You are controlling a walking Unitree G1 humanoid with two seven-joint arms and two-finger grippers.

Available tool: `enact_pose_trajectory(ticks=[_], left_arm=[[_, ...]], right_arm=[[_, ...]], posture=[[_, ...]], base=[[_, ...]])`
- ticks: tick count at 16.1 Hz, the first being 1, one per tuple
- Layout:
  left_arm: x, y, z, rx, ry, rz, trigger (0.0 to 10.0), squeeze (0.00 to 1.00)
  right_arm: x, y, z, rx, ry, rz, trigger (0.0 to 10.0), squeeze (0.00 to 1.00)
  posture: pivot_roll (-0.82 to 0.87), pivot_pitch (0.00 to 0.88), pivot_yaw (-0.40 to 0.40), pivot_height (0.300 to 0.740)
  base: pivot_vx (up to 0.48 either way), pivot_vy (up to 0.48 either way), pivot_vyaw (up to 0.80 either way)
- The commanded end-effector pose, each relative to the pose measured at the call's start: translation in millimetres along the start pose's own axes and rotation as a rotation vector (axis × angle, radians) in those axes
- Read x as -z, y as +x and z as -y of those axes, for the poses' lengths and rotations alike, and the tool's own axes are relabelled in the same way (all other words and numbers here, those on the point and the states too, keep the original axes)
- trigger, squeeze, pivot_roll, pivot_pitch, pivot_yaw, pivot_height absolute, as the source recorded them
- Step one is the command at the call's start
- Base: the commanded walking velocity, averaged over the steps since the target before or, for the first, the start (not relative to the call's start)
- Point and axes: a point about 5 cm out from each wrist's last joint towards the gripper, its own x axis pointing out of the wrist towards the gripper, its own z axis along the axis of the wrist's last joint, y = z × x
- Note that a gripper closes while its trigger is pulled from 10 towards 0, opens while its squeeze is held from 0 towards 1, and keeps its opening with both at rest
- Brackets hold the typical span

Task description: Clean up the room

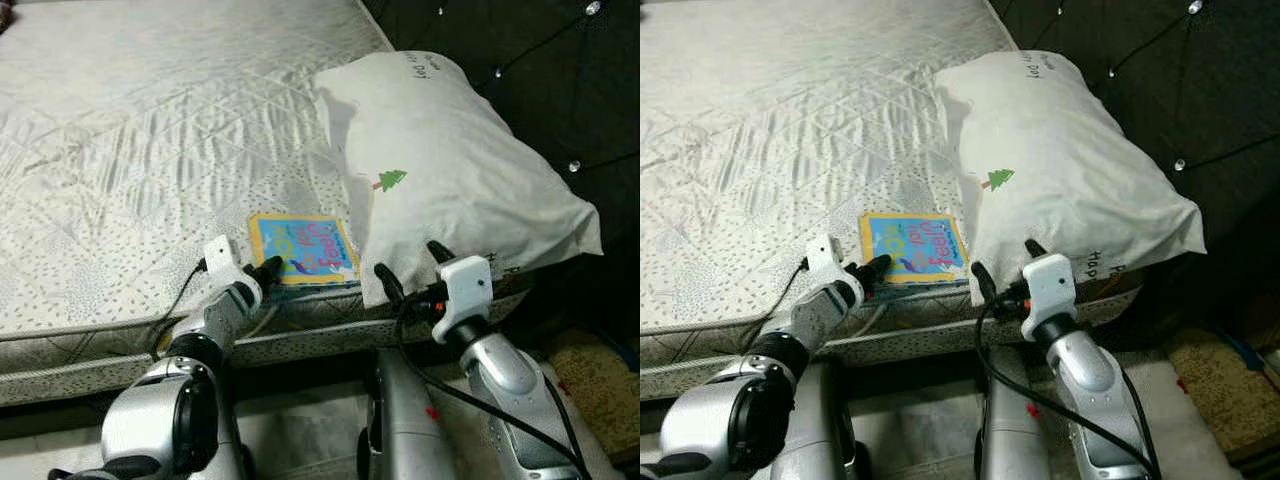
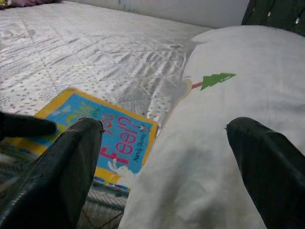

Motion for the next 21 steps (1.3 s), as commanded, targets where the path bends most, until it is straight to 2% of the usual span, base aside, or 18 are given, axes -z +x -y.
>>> enact_pose_trajectory(ticks=[1, 3, 5, 10, 12, 14, 16, 18, 19, 21], left_arm=[[-2, 0.6, -0.3, -0.02, 0.042, -0.007, 10.0, 1.0], [-8, -0.3, -4.4, -0.03, 0.058, 0.007, 10.0, 1.0], [-13, -2.3, -11.5, -0.041, 0.125, -0.01, 10.0, 1.0], [-42, -3.9, -13.9, -0.075, 0.234, 0.03, 10.0, 1.0], [-45, -3.9, -13.5, -0.083, 0.249, 0.038, 10.0, 1.0], [-44, -0.1, -0.7, -0.032, 0.25, 0.034, 10.0, 1.0], [-39, 5.6, 23.3, 0.044, 0.346, 0.068, 10.0, 1.0], [-30, 7.5, 33.4, 0.067, 0.37, 0.09, 10.0, 1.0], [-23, 7.8, 37.9, 0.079, 0.395, 0.097, 10.0, 1.0], [2, 7.2, 47.8, 0.1, 0.376, 0.082, 10.0, 1.0]], right_arm=[[2, -0.1, 4.7, 0.027, -0.01, -0.008, 10.0, 0.0], [1, 1.1, 5.8, 0.034, -0.009, -0.006, 10.0, 0.0], [1, 2.8, 4.5, 0.037, -0.011, -0.001, 10.0, 0.0], [2, 4.3, 1.7, 0.03, -0.026, 0.004, 10.0, 0.0], [2, 4.6, 1.4, 0.029, -0.028, 0.006, 10.0, 0.0], [2, 4.0, 1.5, 0.027, -0.031, 0.006, 10.0, 0.0], [4, 4.9, -0.2, 0.023, -0.033, 0.005, 10.0, 0.0], [3, 7.5, -3.4, 0.005, -0.042, 0.01, 10.0, 0.0], [3, 8.7, -4.8, -0.005, -0.05, 0.014, 10.0, 0.0], [4, 11.7, -5.2, -0.006, -0.048, 0.016, 10.0, 0.0]], posture=[[-0.19, 0.045, -0.011, 0.527], [-0.19, 0.043, -0.01, 0.527], [-0.2, 0.041, -0.01, 0.527], [-0.2, 0.04, -0.009, 0.527], [-0.2, 0.04, -0.009, 0.527], [-0.2, 0.042, -0.007, 0.527], [-0.19, 0.045, -0.01, 0.527], [-0.18, 0.045, -0.012, 0.527], [-0.18, 0.045, -0.012, 0.527], [-0.17, 0.046, -0.013, 0.527]], base=[[0.0, 0.0, 0.0], [0.0, 0.0, 0.0], [0.0, 0.0, 0.0], [0.0, 0.0, 0.0], [0.0, 0.0, 0.0], [0.0, 0.0, 0.0], [0.0, 0.0, 0.0], [0.0, 0.0, 0.0], [0.0, 0.0, 0.0], [0.0, 0.0, 0.0]])
